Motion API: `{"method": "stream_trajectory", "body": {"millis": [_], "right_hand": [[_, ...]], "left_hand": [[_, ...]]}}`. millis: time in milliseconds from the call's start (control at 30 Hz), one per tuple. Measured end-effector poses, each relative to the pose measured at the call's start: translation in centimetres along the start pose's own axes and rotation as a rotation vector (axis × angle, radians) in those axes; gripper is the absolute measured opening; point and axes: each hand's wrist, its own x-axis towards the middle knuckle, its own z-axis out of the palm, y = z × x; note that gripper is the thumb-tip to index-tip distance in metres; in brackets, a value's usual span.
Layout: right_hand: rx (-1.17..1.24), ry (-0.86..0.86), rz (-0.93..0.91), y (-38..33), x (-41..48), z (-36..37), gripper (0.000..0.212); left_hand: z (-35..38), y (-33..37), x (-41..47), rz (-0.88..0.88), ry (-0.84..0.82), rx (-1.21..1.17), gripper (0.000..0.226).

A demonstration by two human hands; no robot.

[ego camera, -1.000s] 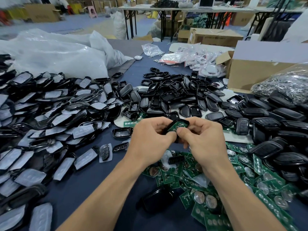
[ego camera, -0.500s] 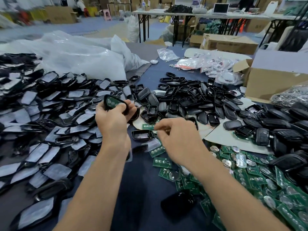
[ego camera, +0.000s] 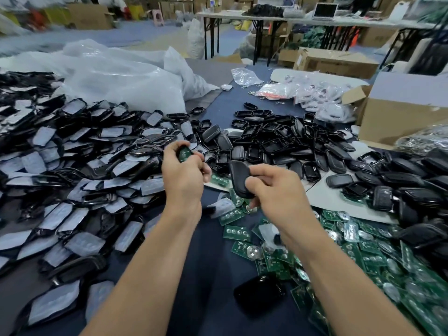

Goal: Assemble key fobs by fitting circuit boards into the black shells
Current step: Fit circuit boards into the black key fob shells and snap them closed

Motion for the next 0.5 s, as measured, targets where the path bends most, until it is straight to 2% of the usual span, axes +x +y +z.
{"method": "stream_trajectory", "body": {"millis": [100,200,367,500], "right_hand": [[0.275,-0.012,0.077,0.8,-1.6,-2.4,0.029],[0.384,0.025,0.106,1.9,-2.2,-3.9,0.040],[0.316,0.063,0.039,2.6,-2.6,-4.5,0.038],[0.220,0.072,-0.017,2.5,-2.8,-4.4,0.042]], "left_hand": [[1.5,-1.2,-1.8,-0.056,-0.199,0.155,0.044],[2.6,-2.2,-3.6,-0.116,-0.362,0.283,0.040],[3.3,-2.5,-5.0,-0.125,-0.526,0.378,0.024],[3.4,-2.8,-5.4,-0.100,-0.619,0.443,0.024]]}}
